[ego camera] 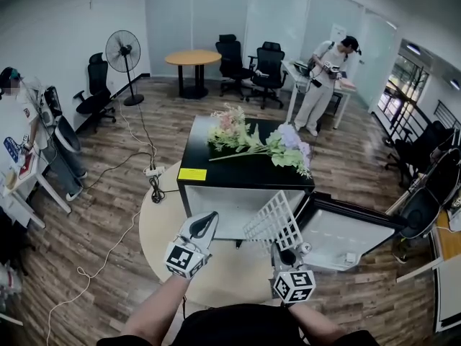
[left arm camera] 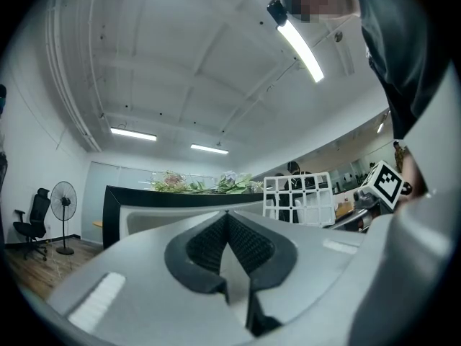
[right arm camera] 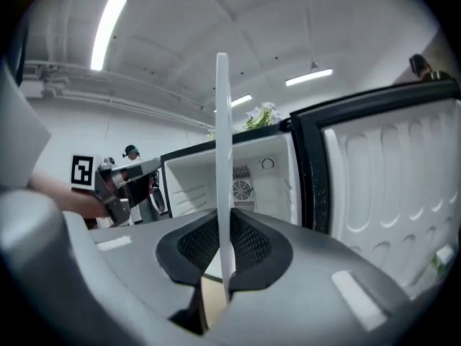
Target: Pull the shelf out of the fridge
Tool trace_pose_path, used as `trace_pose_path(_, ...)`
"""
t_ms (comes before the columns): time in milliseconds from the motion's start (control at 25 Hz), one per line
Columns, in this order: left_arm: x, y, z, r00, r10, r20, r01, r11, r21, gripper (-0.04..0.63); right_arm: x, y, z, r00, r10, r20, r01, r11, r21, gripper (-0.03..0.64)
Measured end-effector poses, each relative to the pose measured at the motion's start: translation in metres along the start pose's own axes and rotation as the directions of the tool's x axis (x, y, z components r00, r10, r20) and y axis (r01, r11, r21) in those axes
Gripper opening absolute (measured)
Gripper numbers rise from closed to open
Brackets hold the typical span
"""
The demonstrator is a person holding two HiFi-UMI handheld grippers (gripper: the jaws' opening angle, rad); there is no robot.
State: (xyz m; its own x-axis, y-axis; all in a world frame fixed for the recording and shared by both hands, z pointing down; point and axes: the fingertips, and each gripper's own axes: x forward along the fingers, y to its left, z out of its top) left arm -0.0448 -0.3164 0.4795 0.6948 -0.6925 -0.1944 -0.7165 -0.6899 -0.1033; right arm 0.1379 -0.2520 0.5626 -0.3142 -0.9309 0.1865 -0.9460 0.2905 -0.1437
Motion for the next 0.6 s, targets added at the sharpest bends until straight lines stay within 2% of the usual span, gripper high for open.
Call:
trace_pose_path(120, 0.002, 0.001, 0.0, 1.0, -0.002, -0.009, 0.002, 1.0, 0.007, 0.0, -0.005, 0.001, 0.01, 0.999, -0.005, 0.04, 0.009, 0.993, -0.12, 0.032)
trace_pose_path(320, 0.002, 0.007, -0.008, 1.0, 0.01, -0.023, -0.01, 1.0, 0.005, 0.0, -0.008, -0.006, 0.024, 0.996, -0.027, 0.087, 0.048, 0.969, -0.242, 0.032)
trace_pose_path(480, 0.003, 0.009, -0.016, 0.999, 0.007, -0.042, -0.007, 1.0, 0.018, 0.0, -0.011, -0.014, 0.033, 0.991, -0.044, 0.123, 0.077, 0.956, -0.284, 0.032)
trace_pose_path(600, 0.004, 0.011, -0.018, 0.999, 0.006, -0.05, -0.005, 1.0, 0.021, 0.0, -0.012, -0.021, 0.035, 0.989, -0.062, 0.138, 0.098, 0.957, -0.273, 0.032)
